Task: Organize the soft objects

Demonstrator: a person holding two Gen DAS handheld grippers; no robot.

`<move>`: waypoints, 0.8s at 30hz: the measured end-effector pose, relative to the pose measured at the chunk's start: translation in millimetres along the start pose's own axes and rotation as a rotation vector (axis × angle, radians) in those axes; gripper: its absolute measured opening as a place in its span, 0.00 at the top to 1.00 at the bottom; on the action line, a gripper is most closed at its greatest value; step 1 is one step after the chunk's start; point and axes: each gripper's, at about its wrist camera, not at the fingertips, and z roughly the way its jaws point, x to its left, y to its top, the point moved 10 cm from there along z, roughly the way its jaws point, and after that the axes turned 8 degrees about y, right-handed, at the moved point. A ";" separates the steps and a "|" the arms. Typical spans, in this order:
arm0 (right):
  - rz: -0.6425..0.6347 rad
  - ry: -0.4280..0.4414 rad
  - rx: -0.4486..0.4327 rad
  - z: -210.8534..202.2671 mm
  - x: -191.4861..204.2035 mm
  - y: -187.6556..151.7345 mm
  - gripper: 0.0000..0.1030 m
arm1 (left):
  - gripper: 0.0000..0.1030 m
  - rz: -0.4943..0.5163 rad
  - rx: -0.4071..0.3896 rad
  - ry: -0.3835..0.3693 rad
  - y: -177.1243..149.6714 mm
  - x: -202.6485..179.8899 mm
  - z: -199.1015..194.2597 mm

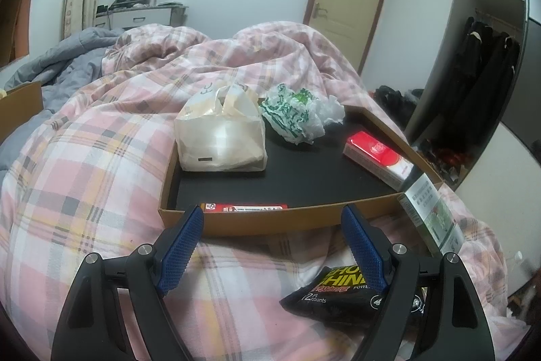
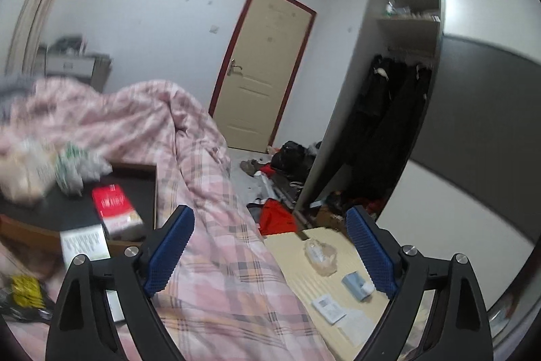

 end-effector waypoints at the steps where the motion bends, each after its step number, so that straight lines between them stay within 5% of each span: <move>1: 0.019 0.001 -0.004 -3.6 -7.8 4.1 0.11 | 0.21 0.000 0.000 0.000 0.1 0.0 -0.1; 12: 0.209 -0.095 -0.158 -60.7 -95.5 34.7 0.10 | 0.21 0.000 0.005 0.001 -2.7 1.4 1.6; 24: 0.248 -0.123 -0.261 -84.2 -110.2 46.3 0.05 | 0.21 0.000 0.006 0.001 -2.6 1.3 1.8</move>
